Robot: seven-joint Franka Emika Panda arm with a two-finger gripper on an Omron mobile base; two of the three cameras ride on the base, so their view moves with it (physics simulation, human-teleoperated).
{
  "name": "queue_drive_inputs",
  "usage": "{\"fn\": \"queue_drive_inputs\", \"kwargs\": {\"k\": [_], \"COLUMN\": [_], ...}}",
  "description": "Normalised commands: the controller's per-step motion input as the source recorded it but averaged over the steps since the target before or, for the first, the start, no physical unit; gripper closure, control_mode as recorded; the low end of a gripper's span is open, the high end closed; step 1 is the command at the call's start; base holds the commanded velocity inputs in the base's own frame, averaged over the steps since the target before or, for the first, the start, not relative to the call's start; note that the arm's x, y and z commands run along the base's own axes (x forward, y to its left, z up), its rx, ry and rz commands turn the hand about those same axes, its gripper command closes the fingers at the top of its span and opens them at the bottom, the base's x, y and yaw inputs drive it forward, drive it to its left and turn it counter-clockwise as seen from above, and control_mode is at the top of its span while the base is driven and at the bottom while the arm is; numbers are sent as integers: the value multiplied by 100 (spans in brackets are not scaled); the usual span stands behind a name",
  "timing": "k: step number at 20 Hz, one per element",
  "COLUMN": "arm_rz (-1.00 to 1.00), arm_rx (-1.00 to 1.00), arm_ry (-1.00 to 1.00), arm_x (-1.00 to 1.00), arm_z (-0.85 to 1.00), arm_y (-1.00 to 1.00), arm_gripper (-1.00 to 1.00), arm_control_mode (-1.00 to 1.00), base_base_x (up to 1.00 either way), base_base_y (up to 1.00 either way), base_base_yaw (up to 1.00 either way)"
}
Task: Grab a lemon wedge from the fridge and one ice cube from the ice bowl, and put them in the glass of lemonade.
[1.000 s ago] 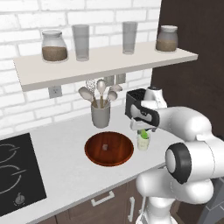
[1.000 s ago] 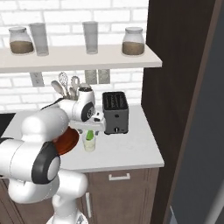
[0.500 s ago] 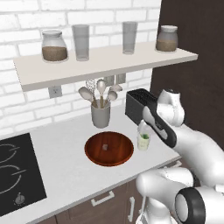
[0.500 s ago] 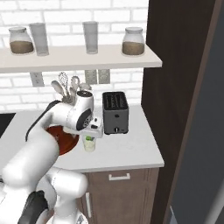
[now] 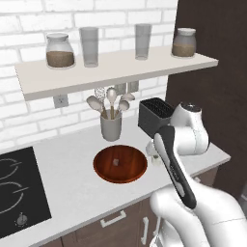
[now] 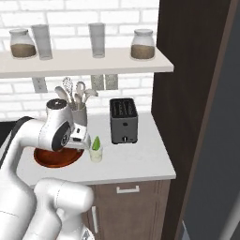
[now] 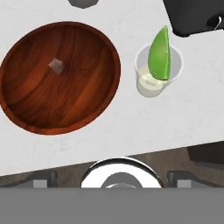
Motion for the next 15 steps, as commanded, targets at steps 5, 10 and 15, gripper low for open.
{"fn": "queue_drive_inputs", "kwargs": {"k": [5,10,15], "arm_rz": [0,0,0], "arm_rx": [-4,12,12], "arm_ry": [-1,-13,-12], "arm_x": [-57,-92,-99], "arm_z": [95,37,37], "arm_y": [19,0,0], "arm_gripper": [-100,-100,-100], "arm_control_mode": [-100,-100,-100], "base_base_x": [0,0,0], "base_base_y": [0,0,0], "base_base_yaw": [0,0,0]}}
